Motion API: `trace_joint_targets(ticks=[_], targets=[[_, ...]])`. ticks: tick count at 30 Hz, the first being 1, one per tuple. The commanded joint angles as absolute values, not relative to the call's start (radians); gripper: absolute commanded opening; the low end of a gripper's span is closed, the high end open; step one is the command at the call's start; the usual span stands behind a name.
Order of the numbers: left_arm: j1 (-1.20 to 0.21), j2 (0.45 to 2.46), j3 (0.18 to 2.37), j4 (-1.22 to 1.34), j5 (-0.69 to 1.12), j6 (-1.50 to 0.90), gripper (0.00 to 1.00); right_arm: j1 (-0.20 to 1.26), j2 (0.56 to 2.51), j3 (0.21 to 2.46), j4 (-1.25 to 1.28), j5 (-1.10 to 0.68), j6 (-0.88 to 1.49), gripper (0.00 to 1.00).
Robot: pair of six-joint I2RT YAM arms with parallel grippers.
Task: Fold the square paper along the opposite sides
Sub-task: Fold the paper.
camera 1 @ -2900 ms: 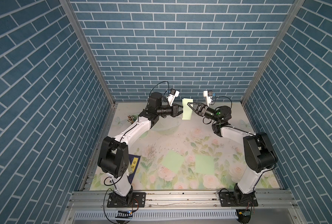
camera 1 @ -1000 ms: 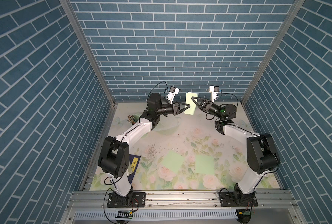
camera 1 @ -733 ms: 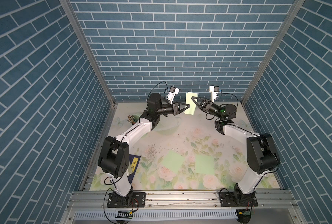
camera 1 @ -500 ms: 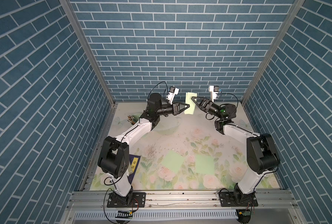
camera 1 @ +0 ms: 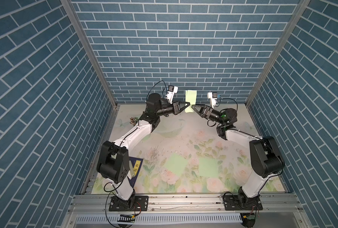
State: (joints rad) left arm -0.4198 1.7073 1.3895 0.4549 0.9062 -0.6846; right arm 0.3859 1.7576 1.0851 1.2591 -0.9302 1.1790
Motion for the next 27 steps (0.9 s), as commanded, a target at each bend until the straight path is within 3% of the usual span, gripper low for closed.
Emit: trace_joint_targets(ticks=[1, 9, 13, 23, 27], targets=[[-0.417, 1.668, 1.369, 0.494, 0.904, -0.682, 0.0, 0.391, 1.738, 1.081, 1.333, -0.955, 1.211, 0.63], [-0.407, 1.66, 1.371, 0.462, 0.89, -0.659, 0.0, 0.393, 1.753, 1.088, 1.353, -0.964, 1.23, 0.48], [-0.406, 1.658, 1.374, 0.458, 0.89, -0.656, 0.0, 0.394, 1.765, 1.091, 1.354, -0.966, 1.238, 0.47], [-0.404, 1.641, 1.369, 0.465, 0.888, -0.654, 0.0, 0.405, 1.804, 1.108, 1.387, -0.983, 1.278, 0.57], [-0.404, 1.636, 1.367, 0.466, 0.89, -0.654, 0.0, 0.405, 1.805, 1.109, 1.388, -0.984, 1.281, 0.46]])
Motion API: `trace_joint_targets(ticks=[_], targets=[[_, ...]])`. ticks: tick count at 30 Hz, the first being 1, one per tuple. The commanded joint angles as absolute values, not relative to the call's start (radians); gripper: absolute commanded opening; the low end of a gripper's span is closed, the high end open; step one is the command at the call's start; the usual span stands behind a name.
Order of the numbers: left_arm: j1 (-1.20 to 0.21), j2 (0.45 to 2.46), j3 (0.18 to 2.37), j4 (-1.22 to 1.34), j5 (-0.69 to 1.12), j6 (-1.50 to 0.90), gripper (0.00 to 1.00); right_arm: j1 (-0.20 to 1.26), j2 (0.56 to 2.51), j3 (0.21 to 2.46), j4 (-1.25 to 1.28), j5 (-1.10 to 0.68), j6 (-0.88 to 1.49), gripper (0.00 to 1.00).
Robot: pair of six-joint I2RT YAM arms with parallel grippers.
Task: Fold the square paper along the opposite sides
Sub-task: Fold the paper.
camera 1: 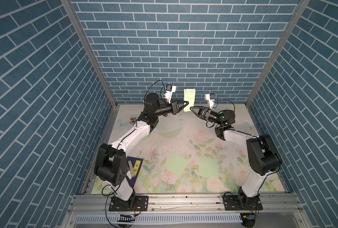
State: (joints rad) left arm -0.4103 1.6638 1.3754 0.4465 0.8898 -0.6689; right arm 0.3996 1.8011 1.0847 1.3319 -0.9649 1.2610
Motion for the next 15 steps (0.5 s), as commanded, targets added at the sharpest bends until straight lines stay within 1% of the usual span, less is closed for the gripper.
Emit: trace_joint_targets(ticks=[1, 3, 8, 10, 13, 14, 15], targets=[[-0.403, 1.637, 1.366, 0.465, 0.89, -0.655, 0.0, 0.405, 1.805, 1.109, 1.387, -0.983, 1.282, 0.43], [-0.403, 1.637, 1.365, 0.463, 0.89, -0.653, 0.0, 0.405, 1.804, 1.109, 1.389, -0.984, 1.284, 0.33], [-0.401, 1.639, 1.365, 0.453, 0.888, -0.644, 0.0, 0.405, 1.799, 1.109, 1.4, -0.988, 1.287, 0.2], [-0.4, 1.641, 1.368, 0.444, 0.884, -0.64, 0.0, 0.405, 1.798, 1.11, 1.402, -0.988, 1.287, 0.13], [-0.399, 1.638, 1.369, 0.443, 0.881, -0.642, 0.03, 0.405, 1.796, 1.11, 1.404, -0.989, 1.289, 0.03], [-0.4, 1.638, 1.369, 0.443, 0.881, -0.642, 0.05, 0.405, 1.796, 1.109, 1.404, -0.989, 1.289, 0.0], [-0.4, 1.638, 1.371, 0.446, 0.88, -0.645, 0.07, 0.405, 1.796, 1.109, 1.403, -0.989, 1.289, 0.0]])
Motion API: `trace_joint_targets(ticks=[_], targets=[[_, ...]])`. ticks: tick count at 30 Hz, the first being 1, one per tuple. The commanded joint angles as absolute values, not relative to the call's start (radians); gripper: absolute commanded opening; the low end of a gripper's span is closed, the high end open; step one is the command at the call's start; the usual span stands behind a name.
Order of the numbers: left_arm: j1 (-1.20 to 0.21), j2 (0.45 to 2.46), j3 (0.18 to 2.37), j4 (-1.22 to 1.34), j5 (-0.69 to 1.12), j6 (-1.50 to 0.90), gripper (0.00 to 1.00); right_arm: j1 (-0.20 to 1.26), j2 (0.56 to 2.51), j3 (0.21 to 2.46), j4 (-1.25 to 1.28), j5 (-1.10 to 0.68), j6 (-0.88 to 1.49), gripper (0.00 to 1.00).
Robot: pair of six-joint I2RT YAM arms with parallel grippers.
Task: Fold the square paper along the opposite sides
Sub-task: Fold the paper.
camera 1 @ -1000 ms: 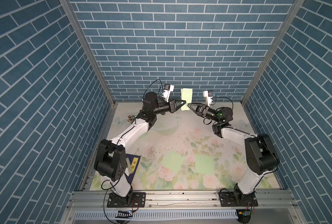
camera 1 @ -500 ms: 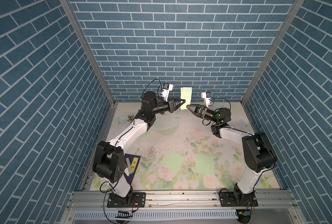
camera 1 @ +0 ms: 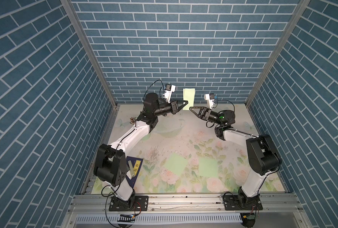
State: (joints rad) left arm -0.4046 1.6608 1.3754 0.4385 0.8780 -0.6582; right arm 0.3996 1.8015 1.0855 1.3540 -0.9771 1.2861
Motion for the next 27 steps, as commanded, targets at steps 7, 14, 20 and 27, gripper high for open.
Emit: trace_joint_targets(ticks=[7, 14, 20, 27], targets=[[-0.4, 1.645, 1.355, 0.531, 0.895, -0.711, 0.35, 0.409, 1.801, 1.114, 1.405, -0.985, 1.289, 0.0], [-0.402, 1.662, 1.342, 0.587, 0.905, -0.758, 0.41, 0.414, 1.805, 1.126, 1.406, -0.983, 1.287, 0.0], [-0.401, 1.676, 1.336, 0.621, 0.914, -0.791, 0.36, 0.416, 1.802, 1.131, 1.407, -0.983, 1.285, 0.0], [-0.401, 1.681, 1.348, 0.649, 0.923, -0.834, 0.03, 0.419, 1.801, 1.132, 1.393, -0.98, 1.272, 0.0]])
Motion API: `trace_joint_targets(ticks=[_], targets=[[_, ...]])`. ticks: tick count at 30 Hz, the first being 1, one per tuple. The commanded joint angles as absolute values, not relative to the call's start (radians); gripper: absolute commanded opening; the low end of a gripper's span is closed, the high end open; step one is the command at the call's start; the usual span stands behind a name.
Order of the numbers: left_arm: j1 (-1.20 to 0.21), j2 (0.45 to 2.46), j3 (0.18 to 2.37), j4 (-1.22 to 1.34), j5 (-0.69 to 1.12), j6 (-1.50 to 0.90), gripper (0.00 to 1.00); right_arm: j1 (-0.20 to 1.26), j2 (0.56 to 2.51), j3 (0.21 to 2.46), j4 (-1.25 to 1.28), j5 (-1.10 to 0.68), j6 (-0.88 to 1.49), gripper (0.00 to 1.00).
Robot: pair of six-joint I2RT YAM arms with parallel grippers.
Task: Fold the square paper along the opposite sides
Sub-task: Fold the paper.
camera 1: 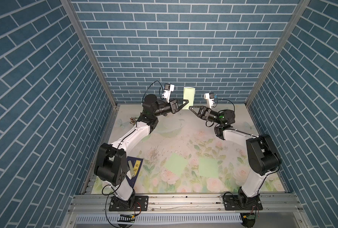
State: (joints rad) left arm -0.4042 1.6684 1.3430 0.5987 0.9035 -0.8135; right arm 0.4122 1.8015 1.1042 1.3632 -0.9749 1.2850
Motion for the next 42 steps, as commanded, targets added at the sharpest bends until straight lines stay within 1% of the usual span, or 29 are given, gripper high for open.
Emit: trace_joint_targets(ticks=[1, 4, 6, 7, 9, 12, 13, 15, 19, 22, 26, 31, 37, 41, 42], targets=[[-0.402, 1.681, 1.348, 0.645, 0.924, -0.835, 0.0, 0.419, 1.8, 1.132, 1.389, -0.979, 1.268, 0.0], [-0.402, 1.675, 1.348, 0.626, 0.918, -0.826, 0.0, 0.419, 1.795, 1.132, 1.371, -0.978, 1.253, 0.01], [-0.401, 1.669, 1.35, 0.607, 0.914, -0.81, 0.0, 0.417, 1.79, 1.135, 1.362, -0.979, 1.245, 0.06], [-0.401, 1.667, 1.35, 0.602, 0.916, -0.802, 0.0, 0.416, 1.788, 1.139, 1.357, -0.982, 1.243, 0.11], [-0.402, 1.661, 1.351, 0.587, 0.921, -0.787, 0.0, 0.411, 1.784, 1.151, 1.352, -0.986, 1.238, 0.28], [-0.402, 1.658, 1.351, 0.574, 0.939, -0.771, 0.0, 0.404, 1.782, 1.182, 1.338, -0.991, 1.233, 0.47], [-0.401, 1.656, 1.351, 0.573, 0.943, -0.768, 0.0, 0.402, 1.784, 1.196, 1.332, -0.992, 1.229, 0.51], [-0.401, 1.652, 1.345, 0.575, 0.955, -0.761, 0.0, 0.402, 1.792, 1.232, 1.32, -0.994, 1.227, 0.53], [-0.402, 1.639, 1.33, 0.57, 0.96, -0.742, 0.0, 0.402, 1.82, 1.302, 1.316, -1.001, 1.245, 0.53], [-0.402, 1.633, 1.327, 0.546, 0.957, -0.719, 0.0, 0.402, 1.838, 1.341, 1.323, -1.001, 1.266, 0.48], [-0.4, 1.633, 1.33, 0.518, 0.954, -0.697, 0.0, 0.402, 1.848, 1.365, 1.341, -1.002, 1.292, 0.37], [-0.401, 1.633, 1.334, 0.505, 0.954, -0.688, 0.0, 0.395, 1.844, 1.367, 1.341, -0.997, 1.293, 0.26], [-0.402, 1.625, 1.327, 0.503, 0.956, -0.682, 0.0, 0.376, 1.836, 1.358, 1.339, -0.985, 1.295, 0.1], [-0.401, 1.619, 1.318, 0.505, 0.954, -0.681, 0.0, 0.373, 1.836, 1.363, 1.335, -0.98, 1.296, 0.09], [-0.402, 1.619, 1.316, 0.505, 0.955, -0.681, 0.0, 0.373, 1.836, 1.365, 1.335, -0.979, 1.296, 0.11]])
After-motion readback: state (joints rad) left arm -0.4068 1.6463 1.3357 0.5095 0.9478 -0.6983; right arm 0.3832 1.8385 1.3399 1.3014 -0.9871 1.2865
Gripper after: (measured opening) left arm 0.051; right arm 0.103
